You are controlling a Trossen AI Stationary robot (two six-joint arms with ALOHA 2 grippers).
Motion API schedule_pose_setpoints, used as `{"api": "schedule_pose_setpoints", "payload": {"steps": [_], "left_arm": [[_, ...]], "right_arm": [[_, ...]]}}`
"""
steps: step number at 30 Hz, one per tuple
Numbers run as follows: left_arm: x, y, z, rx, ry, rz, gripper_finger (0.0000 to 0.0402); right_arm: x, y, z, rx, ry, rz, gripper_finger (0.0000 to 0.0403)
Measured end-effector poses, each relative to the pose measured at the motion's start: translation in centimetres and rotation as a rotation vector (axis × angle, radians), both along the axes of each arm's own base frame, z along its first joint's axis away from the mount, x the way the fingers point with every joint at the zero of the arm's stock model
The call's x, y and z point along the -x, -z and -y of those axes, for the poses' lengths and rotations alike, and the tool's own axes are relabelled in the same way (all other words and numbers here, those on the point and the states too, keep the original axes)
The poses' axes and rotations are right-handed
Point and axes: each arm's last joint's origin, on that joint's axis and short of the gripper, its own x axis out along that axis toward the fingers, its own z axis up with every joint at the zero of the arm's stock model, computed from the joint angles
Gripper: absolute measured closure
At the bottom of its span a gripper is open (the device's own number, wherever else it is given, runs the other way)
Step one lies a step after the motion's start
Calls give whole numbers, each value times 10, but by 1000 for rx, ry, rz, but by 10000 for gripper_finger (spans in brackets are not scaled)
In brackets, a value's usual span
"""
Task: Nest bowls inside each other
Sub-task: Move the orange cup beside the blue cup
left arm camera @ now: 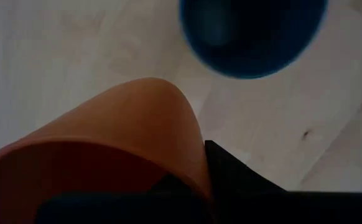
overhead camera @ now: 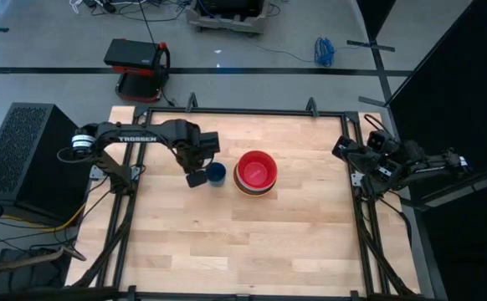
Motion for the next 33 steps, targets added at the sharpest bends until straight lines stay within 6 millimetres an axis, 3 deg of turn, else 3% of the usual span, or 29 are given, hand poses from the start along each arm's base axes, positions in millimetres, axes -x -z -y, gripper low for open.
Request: {"api": "schedule_pose_setpoints", "payload": {"steps": [9, 13, 17, 33], "left_arm": [[26, 12, 2, 36, -114, 50, 402], [39, 0, 4, 8, -144, 125, 402], [48, -1, 5, 4, -142, 73, 402], [40, 17, 6, 33, -95, -5, 402]], "right_arm": [[0, 0, -1, -4, -11, 2, 311], [0, 0, 0, -3, -7, 2, 311], [0, 0, 0, -1, -4, 2, 311], [0, 0, 0, -2, -1, 1, 311]]}}
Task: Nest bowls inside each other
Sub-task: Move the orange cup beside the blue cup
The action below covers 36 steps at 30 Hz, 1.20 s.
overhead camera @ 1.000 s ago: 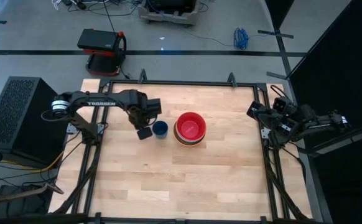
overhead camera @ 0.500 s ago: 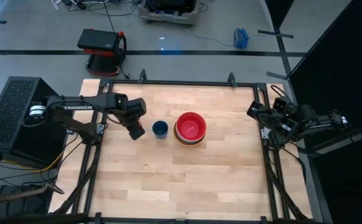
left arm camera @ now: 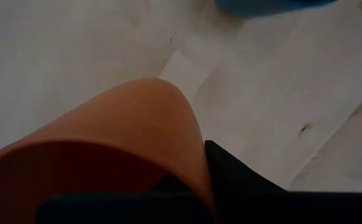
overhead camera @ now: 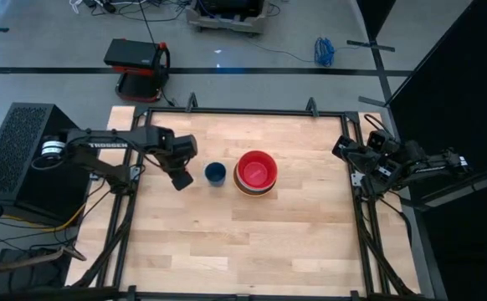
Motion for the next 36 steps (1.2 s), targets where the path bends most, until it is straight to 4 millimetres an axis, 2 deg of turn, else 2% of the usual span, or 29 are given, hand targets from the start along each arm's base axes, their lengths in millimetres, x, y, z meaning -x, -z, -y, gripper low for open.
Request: {"api": "schedule_pose_setpoints", "payload": {"steps": [18, 36], "left_arm": [[-17, 29, -1, 38, 55, -111, 402], [-22, 32, -2, 37, 47, -93, 402]], "right_arm": [[0, 0, 0, -4, -1, 0, 311], [0, 0, 0, 5, 5, 0, 311]]}}
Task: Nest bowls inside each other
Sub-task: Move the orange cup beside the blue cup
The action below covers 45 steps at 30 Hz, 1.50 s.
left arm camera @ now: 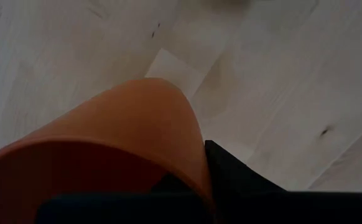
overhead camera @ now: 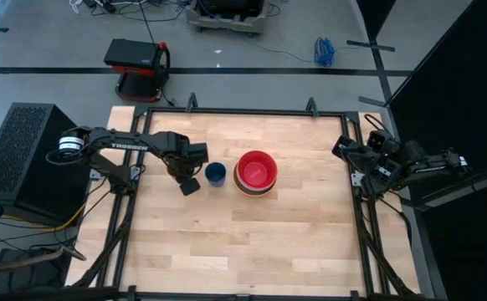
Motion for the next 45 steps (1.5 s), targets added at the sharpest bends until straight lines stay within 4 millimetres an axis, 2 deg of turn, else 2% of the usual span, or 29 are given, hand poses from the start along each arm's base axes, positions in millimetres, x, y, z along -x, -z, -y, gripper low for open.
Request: {"api": "schedule_pose_setpoints", "payload": {"steps": [13, 30, 39, 45], "left_arm": [[-10, 17, -1, 22, -1, -59, 399], [-10, 16, -2, 22, -18, -57, 268], [-23, -5, -3, 21, -17, 20, 193], [-24, -26, -4, 6, -13, 36, 167]], "right_arm": [[0, 0, 0, -1, 2, 1, 311], [0, 0, 0, -1, 2, 1, 311], [0, 0, 0, 2, 5, 1, 311], [0, 0, 0, 2, 5, 1, 311]]}}
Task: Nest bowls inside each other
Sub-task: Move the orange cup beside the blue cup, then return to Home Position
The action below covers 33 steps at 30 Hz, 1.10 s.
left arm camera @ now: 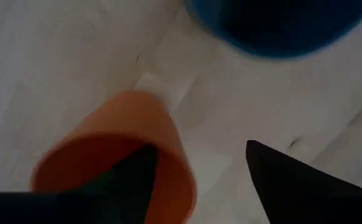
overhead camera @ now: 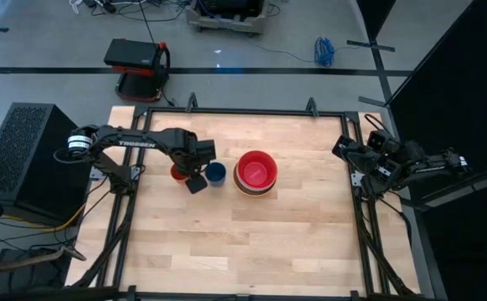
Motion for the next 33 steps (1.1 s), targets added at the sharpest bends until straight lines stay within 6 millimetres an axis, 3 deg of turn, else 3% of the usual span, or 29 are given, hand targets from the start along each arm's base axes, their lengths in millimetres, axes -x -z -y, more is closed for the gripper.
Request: {"api": "schedule_pose_setpoints", "payload": {"steps": [15, 21, 25, 28, 33], "left_arm": [[4, -71, -2, -115, 0, 173, 147], [11, -132, -2, -255, -47, 568, 155], [26, -169, 4, -344, -84, 873, 162], [39, -184, 9, -384, -101, 1000, 169], [49, -192, 19, -369, -75, 1057, 192]], "right_arm": [[0, 0, 0, 5, 3, 1, 311], [3, -3, 0, 5, 3, 42, 311], [10, -7, 1, 13, 18, 95, 311], [16, -11, 2, 42, 30, 135, 313], [21, -27, 3, 118, 49, 34, 332]]}}
